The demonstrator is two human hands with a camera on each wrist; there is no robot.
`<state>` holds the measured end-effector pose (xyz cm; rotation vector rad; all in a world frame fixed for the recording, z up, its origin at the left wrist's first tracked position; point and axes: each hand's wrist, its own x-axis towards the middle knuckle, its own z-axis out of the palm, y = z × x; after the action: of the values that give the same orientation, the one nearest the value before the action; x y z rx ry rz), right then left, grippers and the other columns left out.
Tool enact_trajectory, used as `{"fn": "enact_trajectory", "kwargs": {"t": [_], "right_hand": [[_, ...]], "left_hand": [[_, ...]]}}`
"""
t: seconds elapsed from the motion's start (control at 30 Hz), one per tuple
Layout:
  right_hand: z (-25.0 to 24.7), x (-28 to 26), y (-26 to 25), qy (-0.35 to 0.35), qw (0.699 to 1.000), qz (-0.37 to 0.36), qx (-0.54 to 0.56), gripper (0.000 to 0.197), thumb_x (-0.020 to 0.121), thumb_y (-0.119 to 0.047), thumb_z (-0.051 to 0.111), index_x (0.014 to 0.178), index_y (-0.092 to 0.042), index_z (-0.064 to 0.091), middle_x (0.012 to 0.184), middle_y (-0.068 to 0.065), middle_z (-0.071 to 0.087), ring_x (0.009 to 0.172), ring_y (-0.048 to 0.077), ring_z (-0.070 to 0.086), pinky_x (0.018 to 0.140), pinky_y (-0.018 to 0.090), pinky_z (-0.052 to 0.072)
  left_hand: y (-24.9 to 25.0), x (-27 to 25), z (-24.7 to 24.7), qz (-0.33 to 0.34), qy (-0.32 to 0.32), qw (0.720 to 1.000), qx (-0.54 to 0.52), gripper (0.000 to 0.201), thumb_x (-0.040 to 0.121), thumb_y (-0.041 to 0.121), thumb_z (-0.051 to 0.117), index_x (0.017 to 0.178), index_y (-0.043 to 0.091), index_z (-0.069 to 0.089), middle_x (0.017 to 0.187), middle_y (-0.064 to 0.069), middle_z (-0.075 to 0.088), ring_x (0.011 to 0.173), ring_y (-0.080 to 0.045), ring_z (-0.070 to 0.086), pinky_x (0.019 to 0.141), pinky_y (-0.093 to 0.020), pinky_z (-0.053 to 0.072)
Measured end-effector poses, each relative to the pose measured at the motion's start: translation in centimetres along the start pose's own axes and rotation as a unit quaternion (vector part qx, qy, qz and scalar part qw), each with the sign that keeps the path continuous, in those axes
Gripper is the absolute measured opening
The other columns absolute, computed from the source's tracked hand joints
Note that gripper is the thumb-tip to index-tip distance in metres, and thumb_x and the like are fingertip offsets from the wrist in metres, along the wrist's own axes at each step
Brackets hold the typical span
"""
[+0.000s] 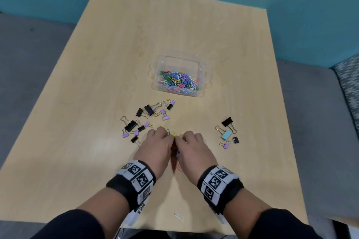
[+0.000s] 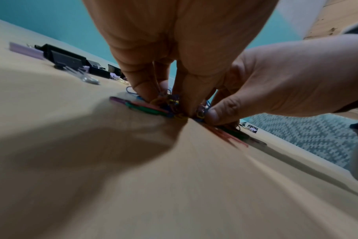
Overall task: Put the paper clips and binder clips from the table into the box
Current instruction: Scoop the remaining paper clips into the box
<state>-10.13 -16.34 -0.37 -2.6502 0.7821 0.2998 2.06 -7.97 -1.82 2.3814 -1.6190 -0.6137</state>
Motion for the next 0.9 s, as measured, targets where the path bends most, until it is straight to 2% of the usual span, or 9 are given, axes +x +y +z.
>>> {"fn": "enact_trajectory", "kwargs": {"t": [0.1,0.27,0.37,0.43,0.53,0.63,0.73,0.8,0.9], "right_hand": [[-0.5,0.6,0.1,-0.009,1.000,-0.014,-0.010,0.023,0.081,-0.005,0.050,0.104,-0.012,0.054,0.105,0.011,0.050,0.093,0.032,0.045,0.073,0.040,0.044],[-1.4,0.9,0.6,-0.035,0.999,-0.021,0.009,0.029,0.078,0.004,0.049,0.102,-0.011,0.051,0.104,0.010,0.047,0.093,0.028,0.043,0.070,0.035,0.037],[-1.8,1.3,1.2,-0.035,0.999,0.008,0.035,0.023,0.080,0.004,0.051,0.085,-0.017,0.043,0.093,0.006,0.045,0.078,0.025,0.040,0.063,0.033,0.027],[-2.0,1.8,1.8,-0.035,0.996,0.041,0.066,0.016,0.086,-0.003,0.049,0.080,-0.016,0.043,0.086,0.003,0.044,0.072,0.024,0.042,0.060,0.033,0.031],[-2.5,2.6,2.8,-0.054,0.988,0.082,0.120,0.011,0.086,-0.009,0.047,0.083,-0.016,0.055,0.086,0.003,0.055,0.076,0.025,0.053,0.063,0.033,0.043],[-3.4,3.0,3.9,-0.063,0.972,0.120,0.192,0.014,0.080,-0.009,0.052,0.078,-0.020,0.060,0.077,-0.002,0.063,0.075,0.019,0.059,0.065,0.031,0.049],[-4.1,3.2,4.9,-0.089,0.954,0.146,0.247,0.015,0.076,-0.007,0.057,0.071,-0.020,0.062,0.059,-0.010,0.056,0.059,0.010,0.053,0.056,0.025,0.042],[-4.4,3.5,5.5,-0.090,0.936,0.167,0.298,0.017,0.074,-0.004,0.060,0.065,-0.019,0.063,0.048,-0.011,0.053,0.049,0.006,0.048,0.054,0.022,0.039],[-5.5,3.9,6.0,-0.096,0.897,0.194,0.385,0.017,0.075,0.002,0.062,0.066,-0.012,0.063,0.048,-0.007,0.054,0.040,0.009,0.045,0.044,0.020,0.037]], "left_hand": [[-0.1,0.5,-0.2,-0.008,0.007,1.000,0.005,0.014,0.077,0.004,0.056,0.078,0.018,0.056,0.087,-0.002,0.047,0.073,-0.017,0.032,0.061,-0.030,0.031],[0.0,1.0,-0.5,-0.010,-0.014,1.000,0.013,0.016,0.080,0.005,0.055,0.075,0.019,0.050,0.080,0.003,0.033,0.070,-0.017,0.034,0.057,-0.030,0.027],[-0.2,1.2,-0.8,-0.025,-0.017,1.000,-0.002,0.018,0.078,0.003,0.061,0.070,0.014,0.050,0.078,0.000,0.043,0.065,-0.020,0.043,0.052,-0.031,0.031],[-0.3,1.3,-1.1,-0.041,-0.017,0.999,-0.024,0.012,0.080,0.003,0.059,0.071,0.010,0.055,0.078,-0.003,0.049,0.062,-0.022,0.049,0.050,-0.032,0.037],[-0.3,1.6,-1.8,-0.069,-0.024,0.995,-0.073,0.013,0.088,0.012,0.054,0.082,0.014,0.064,0.085,-0.001,0.053,0.071,-0.022,0.055,0.061,-0.034,0.047],[-0.5,1.9,-2.8,-0.096,-0.049,0.987,-0.116,0.016,0.089,0.018,0.051,0.088,0.020,0.067,0.089,0.001,0.055,0.084,-0.018,0.054,0.070,-0.031,0.044],[-0.9,2.1,-3.4,-0.099,-0.058,0.984,-0.136,0.013,0.087,0.020,0.055,0.085,0.022,0.068,0.085,0.004,0.055,0.083,-0.016,0.053,0.068,-0.029,0.040],[-1.1,2.2,-4.0,-0.099,-0.066,0.981,-0.150,0.010,0.085,0.021,0.058,0.084,0.022,0.068,0.085,0.004,0.059,0.083,-0.015,0.055,0.071,-0.030,0.043],[-1.4,2.6,-5.1,-0.105,-0.075,0.974,-0.186,0.006,0.082,0.023,0.064,0.079,0.023,0.069,0.081,0.007,0.063,0.078,-0.011,0.057,0.070,-0.027,0.045]]}}
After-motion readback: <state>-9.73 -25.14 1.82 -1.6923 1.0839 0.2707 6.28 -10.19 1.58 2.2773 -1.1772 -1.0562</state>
